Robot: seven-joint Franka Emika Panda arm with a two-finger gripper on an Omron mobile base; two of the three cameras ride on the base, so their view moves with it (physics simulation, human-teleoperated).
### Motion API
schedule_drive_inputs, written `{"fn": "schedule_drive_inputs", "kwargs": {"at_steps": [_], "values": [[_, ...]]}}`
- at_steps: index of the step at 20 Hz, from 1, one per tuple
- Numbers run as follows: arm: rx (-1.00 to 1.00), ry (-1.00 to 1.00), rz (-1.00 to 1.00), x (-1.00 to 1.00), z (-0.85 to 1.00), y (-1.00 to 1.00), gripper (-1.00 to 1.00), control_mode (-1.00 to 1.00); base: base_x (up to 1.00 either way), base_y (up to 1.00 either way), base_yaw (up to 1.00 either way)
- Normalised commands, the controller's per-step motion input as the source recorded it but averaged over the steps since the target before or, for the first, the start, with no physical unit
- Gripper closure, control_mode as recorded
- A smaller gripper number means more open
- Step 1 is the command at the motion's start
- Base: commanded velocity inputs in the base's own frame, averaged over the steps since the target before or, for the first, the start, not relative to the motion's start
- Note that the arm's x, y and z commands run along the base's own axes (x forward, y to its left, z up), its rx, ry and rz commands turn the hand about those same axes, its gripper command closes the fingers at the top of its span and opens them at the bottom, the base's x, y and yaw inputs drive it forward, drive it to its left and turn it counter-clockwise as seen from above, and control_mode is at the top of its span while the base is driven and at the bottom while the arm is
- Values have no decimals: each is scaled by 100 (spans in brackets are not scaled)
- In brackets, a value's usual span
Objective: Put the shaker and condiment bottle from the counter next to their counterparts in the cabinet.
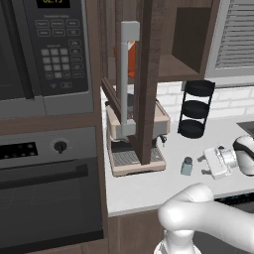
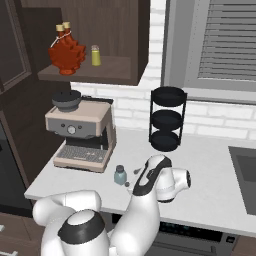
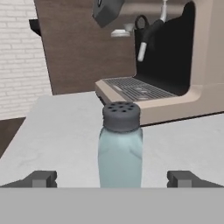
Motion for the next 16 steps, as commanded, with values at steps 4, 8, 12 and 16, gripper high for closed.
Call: {"fn": "schedule_drive_inputs", "kwargs": {"at_steps": [4,8,12,16], "values": [[0,0,0,4,-4,10,-100,-100,0,0,0],[0,0,0,0,0,1,-100,-100,0,0,0],[0,2,-1,0,0,8,-100,-100,0,0,0],[0,4,-2,0,0,14,-100,-100,0,0,0]]}}
